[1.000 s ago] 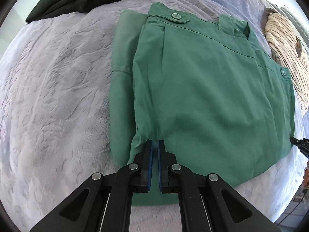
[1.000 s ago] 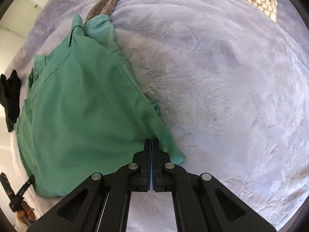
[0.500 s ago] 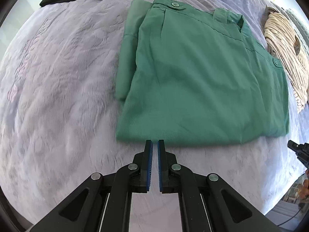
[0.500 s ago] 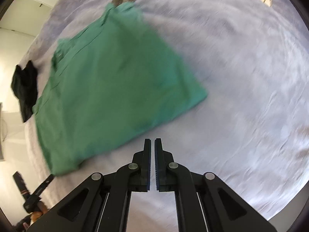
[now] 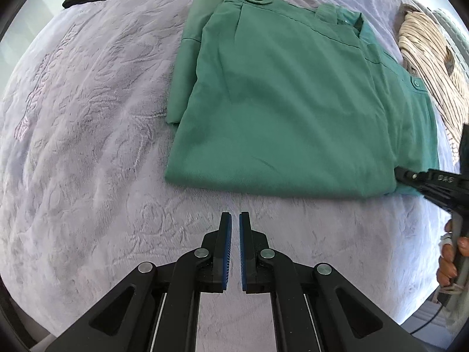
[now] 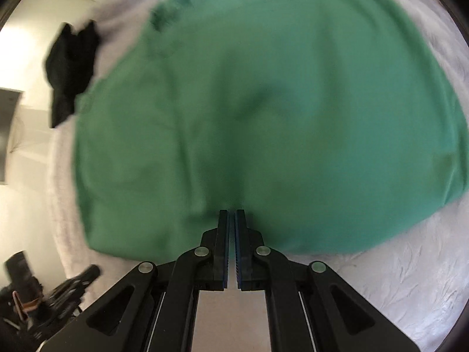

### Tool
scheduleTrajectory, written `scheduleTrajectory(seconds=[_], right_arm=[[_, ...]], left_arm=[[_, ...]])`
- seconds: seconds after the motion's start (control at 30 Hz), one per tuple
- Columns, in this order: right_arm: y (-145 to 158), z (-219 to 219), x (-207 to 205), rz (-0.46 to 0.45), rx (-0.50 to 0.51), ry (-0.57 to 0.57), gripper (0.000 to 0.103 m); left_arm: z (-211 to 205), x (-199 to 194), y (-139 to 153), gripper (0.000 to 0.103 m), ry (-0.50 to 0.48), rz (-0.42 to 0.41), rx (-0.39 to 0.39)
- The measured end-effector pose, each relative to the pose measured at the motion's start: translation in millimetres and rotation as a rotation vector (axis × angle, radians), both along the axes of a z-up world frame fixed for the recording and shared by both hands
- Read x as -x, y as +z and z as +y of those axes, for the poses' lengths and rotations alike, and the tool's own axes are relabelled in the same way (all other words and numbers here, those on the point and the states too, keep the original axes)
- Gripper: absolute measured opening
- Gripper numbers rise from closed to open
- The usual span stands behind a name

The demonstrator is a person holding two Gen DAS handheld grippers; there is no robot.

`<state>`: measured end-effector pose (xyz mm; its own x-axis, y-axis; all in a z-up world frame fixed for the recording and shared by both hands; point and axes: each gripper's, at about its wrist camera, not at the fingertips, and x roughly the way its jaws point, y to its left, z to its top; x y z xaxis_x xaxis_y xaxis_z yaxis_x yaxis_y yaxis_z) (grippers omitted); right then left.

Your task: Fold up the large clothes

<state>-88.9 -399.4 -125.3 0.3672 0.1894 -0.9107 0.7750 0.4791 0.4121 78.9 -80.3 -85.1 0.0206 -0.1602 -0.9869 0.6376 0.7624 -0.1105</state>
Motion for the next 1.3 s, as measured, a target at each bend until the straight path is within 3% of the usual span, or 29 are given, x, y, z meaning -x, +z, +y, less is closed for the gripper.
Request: scheduleTrajectory(seconds=[0.13, 0.27, 0.57, 0.63, 0.67, 0.73, 1.13, 1.2, 1.23, 1.27, 1.3], right_arm=[[-7, -4, 24, 0.036, -0.048, -0.035, 0.004], [2, 7, 34, 0.049, -0.047, 0.006, 0.004], [29, 40, 52, 0.007, -0.095, 0.002, 0.004], [33, 46, 53, 0.004, -0.097, 0.001, 0.004], [35, 49, 54, 0.0, -0.099, 0.0, 0.004], [40, 53, 54, -0.007, -0.1, -0.002, 0.004], [56, 71, 50, -0.023, -0.111, 0.014, 0.005], [59, 74, 47, -0.02, -0.103, 0.018, 0.014], [61, 76, 44, -0.017, -0.093, 0.02, 0.037], [62, 77, 44, -0.014, -0.085, 0.019, 0.069], [65, 78, 42, -0.013, -0.066, 0.017, 0.078]], left_arm=[[3, 6, -1, 0.006, 0.009, 0.015, 0.001], [8, 12, -2, 0.006, 0.001, 0.024, -0.012], [18, 19, 5, 0.007, 0.001, 0.015, -0.04], [16, 21, 6, 0.056, 0.003, 0.007, -0.051], [18, 22, 9, 0.1, 0.016, -0.011, -0.056], [20, 25, 16, 0.103, 0.013, -0.046, -0.037], [28, 35, 12, 0.103, -0.006, 0.031, -0.037], [32, 38, 13, 0.103, -0.007, 0.042, -0.031], [33, 40, 14, 0.103, -0.005, 0.04, -0.031], [34, 41, 15, 0.103, -0.004, 0.038, -0.027], [35, 41, 16, 0.103, -0.001, 0.035, -0.02]])
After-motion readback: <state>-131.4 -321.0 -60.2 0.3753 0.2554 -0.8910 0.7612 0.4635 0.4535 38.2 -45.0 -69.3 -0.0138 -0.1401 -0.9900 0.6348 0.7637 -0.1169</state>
